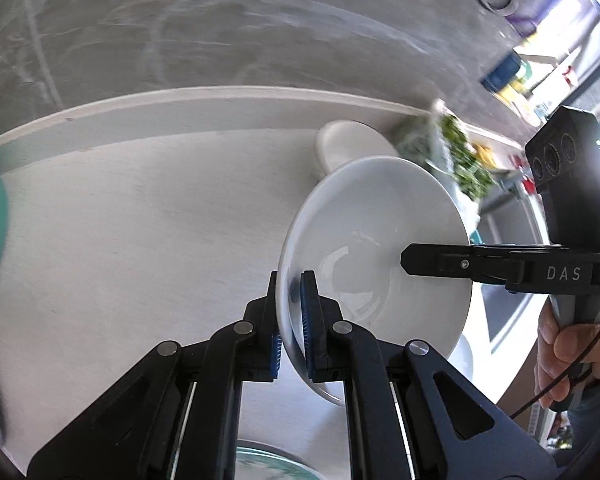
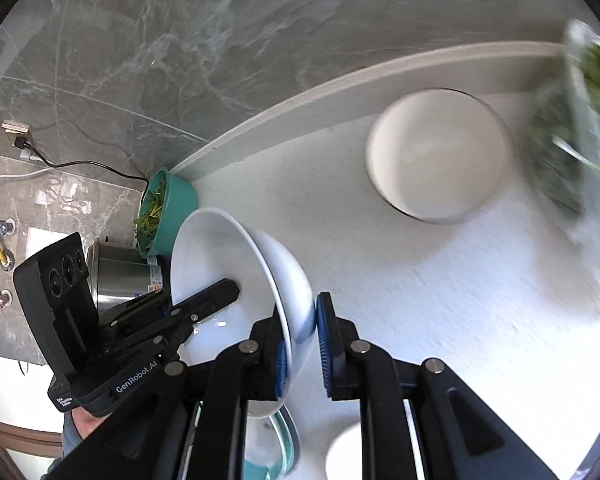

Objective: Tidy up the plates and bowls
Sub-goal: 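Lift the second white bowl with both grippers and carry it toward the first, then lower the second white bowl into the first white bowl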

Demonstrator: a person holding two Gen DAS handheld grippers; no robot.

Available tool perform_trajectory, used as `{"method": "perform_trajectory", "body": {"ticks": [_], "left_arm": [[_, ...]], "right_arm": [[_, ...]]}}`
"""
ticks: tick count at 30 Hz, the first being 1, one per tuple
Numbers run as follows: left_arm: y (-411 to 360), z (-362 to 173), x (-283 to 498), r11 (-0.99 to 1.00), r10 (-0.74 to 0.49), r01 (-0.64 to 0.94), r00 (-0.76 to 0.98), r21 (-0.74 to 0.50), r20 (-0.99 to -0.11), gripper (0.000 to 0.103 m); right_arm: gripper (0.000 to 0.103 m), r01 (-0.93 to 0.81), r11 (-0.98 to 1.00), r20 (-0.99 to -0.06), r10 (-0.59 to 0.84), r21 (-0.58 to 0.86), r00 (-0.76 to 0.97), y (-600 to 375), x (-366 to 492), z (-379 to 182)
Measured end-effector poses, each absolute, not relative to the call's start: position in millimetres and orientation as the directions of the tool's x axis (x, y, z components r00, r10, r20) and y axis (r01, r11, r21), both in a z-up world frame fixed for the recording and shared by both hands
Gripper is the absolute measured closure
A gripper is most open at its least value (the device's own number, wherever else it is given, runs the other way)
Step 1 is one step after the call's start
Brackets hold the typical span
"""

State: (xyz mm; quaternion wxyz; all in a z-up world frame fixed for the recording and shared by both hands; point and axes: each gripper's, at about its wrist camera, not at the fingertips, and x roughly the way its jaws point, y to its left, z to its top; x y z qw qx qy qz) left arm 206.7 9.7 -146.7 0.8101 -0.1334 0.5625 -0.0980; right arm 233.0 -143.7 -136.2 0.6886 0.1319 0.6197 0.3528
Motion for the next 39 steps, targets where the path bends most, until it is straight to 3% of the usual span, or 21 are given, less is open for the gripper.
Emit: {"method": "perform_trajectory", "body": {"ticks": [13,21,30,39], "left_arm": [[-105,-138,170,0.936,-0.349,0.07,0.308,-0.345,-0.885,0.097],[-143,-167,126,0.926,-0.374,0.049,0.236,-0.374,-0.897,0.096],[-155,-213,85,0.932,-0.355,-0.002,0.179,-0.362,-0.917,0.094],[-157,-232,76,0.959,-0.278,-0.009,0.172,-0.284,-0.945,0.09]], "right_arm": [[0.085,-0.272,0.714,-0.74,0.672,0.645,0.011,-243,198,-131],[0.083,-0.24,0.711,-0.737,0.676,0.661,-0.027,-280,166,-154],[0.083,-0.199,0.726,-0.75,0.656,0.658,-0.085,-296,138,-196],[0.083,-0.3,0.766,-0.814,0.576,0.569,-0.072,-270,130,-207]]}}
